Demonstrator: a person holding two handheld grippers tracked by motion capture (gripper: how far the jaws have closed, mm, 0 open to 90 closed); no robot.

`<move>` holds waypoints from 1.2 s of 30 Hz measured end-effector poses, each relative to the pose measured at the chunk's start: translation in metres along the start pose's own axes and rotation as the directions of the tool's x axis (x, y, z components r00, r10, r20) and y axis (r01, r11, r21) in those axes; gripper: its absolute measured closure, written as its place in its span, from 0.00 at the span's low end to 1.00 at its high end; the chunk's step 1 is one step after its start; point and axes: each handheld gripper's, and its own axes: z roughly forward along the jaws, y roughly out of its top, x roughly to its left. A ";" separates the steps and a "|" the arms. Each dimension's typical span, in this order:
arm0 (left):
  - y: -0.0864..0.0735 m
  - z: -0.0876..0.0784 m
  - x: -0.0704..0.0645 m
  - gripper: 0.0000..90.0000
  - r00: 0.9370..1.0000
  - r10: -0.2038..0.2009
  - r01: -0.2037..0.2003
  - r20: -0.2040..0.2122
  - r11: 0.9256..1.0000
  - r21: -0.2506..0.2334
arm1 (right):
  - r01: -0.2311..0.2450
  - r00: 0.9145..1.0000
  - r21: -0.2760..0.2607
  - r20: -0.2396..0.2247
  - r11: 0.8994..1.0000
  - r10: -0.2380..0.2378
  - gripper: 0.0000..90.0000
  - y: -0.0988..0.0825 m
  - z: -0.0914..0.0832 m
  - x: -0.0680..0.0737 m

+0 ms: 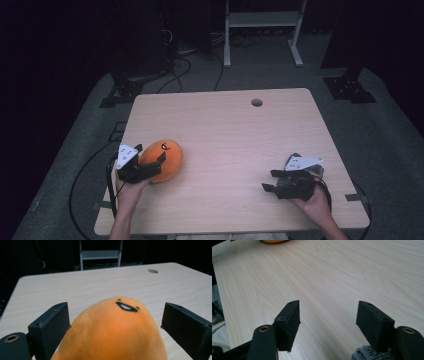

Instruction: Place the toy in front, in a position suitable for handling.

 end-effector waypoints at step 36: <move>-0.014 0.012 -0.010 0.51 0.999 0.002 0.002 -0.045 0.996 0.087 | -0.002 1.000 -0.003 0.003 1.000 0.002 0.39 0.000 -0.001 -0.001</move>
